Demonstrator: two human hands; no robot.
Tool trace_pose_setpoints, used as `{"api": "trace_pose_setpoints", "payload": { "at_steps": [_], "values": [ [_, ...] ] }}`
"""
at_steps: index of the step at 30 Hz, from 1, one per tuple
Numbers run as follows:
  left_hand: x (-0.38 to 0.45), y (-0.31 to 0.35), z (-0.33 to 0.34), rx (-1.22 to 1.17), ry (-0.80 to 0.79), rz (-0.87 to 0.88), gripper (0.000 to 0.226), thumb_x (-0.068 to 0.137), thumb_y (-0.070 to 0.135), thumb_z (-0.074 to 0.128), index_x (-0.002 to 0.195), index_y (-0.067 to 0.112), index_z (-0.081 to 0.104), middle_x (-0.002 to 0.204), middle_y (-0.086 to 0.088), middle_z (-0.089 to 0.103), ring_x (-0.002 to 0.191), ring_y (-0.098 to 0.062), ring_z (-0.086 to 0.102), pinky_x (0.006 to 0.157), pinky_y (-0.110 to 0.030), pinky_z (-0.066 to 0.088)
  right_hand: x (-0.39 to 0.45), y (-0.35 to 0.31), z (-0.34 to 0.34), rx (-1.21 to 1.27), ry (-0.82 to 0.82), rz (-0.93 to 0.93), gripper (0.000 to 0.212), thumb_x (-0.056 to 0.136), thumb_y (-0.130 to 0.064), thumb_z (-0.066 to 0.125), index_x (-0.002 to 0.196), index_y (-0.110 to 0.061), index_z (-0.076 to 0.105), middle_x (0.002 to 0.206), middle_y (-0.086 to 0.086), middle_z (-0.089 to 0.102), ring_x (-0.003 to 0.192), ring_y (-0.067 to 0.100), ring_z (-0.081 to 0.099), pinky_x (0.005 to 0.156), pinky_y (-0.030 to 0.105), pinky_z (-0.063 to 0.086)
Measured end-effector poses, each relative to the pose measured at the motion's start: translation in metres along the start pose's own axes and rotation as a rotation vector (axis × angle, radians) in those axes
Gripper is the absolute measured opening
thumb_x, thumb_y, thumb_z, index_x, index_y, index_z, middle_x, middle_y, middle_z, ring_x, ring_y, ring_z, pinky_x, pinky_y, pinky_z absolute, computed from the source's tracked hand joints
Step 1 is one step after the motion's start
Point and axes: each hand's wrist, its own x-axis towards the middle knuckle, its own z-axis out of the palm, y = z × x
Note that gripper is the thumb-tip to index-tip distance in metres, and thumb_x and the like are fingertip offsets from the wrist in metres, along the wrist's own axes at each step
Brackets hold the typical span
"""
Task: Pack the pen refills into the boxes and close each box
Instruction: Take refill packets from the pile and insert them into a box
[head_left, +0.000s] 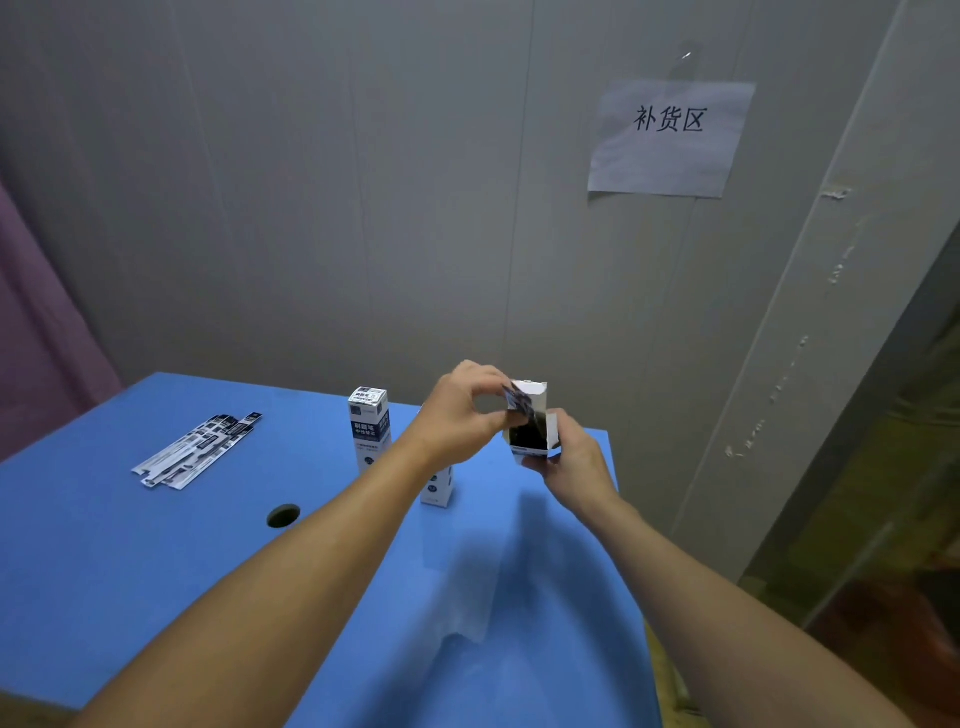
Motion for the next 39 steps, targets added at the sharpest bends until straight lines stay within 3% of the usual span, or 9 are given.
{"api": "trace_pose_setpoints", "payload": {
  "at_steps": [8,11,14,20,24,30,34,36,39],
  "values": [
    [-0.008,-0.003,0.015,0.292,-0.057,-0.035,0.013,0.087,0.029,0.076,0.095,0.038,0.078,0.089,0.026,0.061,0.103,-0.008,0.034,0.099,-0.036,0.027,-0.004,-0.008,0.004,0.004,-0.022,-0.014,0.040,0.080,-0.010,0.077,0.104,-0.031,0.053,0.100,-0.008,0.064,0.091,0.015,0.062,0.078,0.042,0.055],
    [-0.010,-0.005,0.017,0.343,-0.080,-0.058,0.022,0.089,0.027,0.074,0.106,0.042,0.074,0.103,0.021,0.061,0.108,-0.012,0.034,0.097,-0.033,0.026,-0.007,-0.007,0.004,-0.010,-0.034,-0.005,0.038,0.081,-0.008,0.076,0.103,-0.029,0.054,0.098,-0.008,0.064,0.085,0.006,0.059,0.077,0.039,0.054],
    [-0.010,-0.003,0.016,0.325,-0.105,-0.123,0.032,0.090,0.021,0.070,0.117,0.040,0.068,0.113,0.007,0.046,0.107,-0.016,0.032,0.093,-0.024,0.024,-0.009,-0.007,0.002,-0.021,-0.033,0.008,0.044,0.081,-0.006,0.075,0.091,-0.041,0.049,0.094,-0.010,0.063,0.079,0.001,0.056,0.074,0.034,0.053],
    [-0.011,-0.012,0.021,0.232,-0.135,-0.005,0.039,0.085,0.002,0.066,0.112,0.029,0.069,0.106,0.018,0.061,0.109,-0.012,0.040,0.092,-0.024,0.039,-0.014,-0.006,-0.002,0.019,-0.070,0.030,0.036,0.085,-0.002,0.070,0.102,-0.028,0.052,0.090,-0.021,0.059,0.081,-0.018,0.053,0.061,0.007,0.042],
    [-0.012,-0.012,0.020,0.123,-0.081,-0.016,0.045,0.084,-0.002,0.063,0.114,0.032,0.068,0.113,0.019,0.059,0.106,-0.003,0.044,0.077,-0.011,0.039,-0.014,0.002,0.000,0.040,-0.077,0.058,0.043,0.083,-0.004,0.071,0.107,-0.034,0.052,0.094,-0.022,0.059,0.080,-0.006,0.059,0.067,0.018,0.046],
    [-0.015,-0.022,0.015,0.153,0.009,-0.047,0.057,0.083,-0.005,0.057,0.120,0.037,0.065,0.116,0.015,0.054,0.106,-0.012,0.045,0.077,-0.020,0.044,-0.010,0.015,0.001,0.026,-0.120,0.107,0.046,0.083,-0.009,0.072,0.120,-0.027,0.052,0.096,-0.015,0.059,0.088,0.010,0.061,0.079,0.036,0.054],
    [-0.024,-0.019,0.025,0.514,-0.113,0.068,0.090,0.073,-0.007,0.047,0.142,0.051,0.044,0.138,0.012,0.036,0.111,-0.018,0.033,0.093,-0.021,0.038,-0.009,0.025,0.006,0.012,-0.161,0.108,0.042,0.082,-0.014,0.074,0.116,-0.026,0.052,0.101,-0.009,0.061,0.091,0.017,0.061,0.079,0.039,0.054],
    [-0.027,-0.017,0.033,0.701,-0.190,0.074,0.095,0.071,-0.006,0.045,0.143,0.055,0.038,0.149,0.008,0.022,0.115,-0.022,0.029,0.099,-0.029,0.036,-0.009,0.027,0.008,0.027,-0.183,0.104,0.040,0.082,-0.013,0.074,0.113,-0.026,0.052,0.101,-0.009,0.061,0.089,0.015,0.060,0.078,0.038,0.054],
    [-0.031,-0.018,0.041,0.763,-0.213,0.009,0.097,0.070,-0.006,0.043,0.143,0.057,0.035,0.154,0.008,0.010,0.120,-0.025,0.026,0.103,-0.037,0.038,-0.007,0.031,0.009,0.043,-0.213,0.091,0.039,0.082,-0.012,0.073,0.110,-0.028,0.050,0.101,-0.009,0.064,0.088,0.012,0.061,0.077,0.038,0.055]
  ]
}}
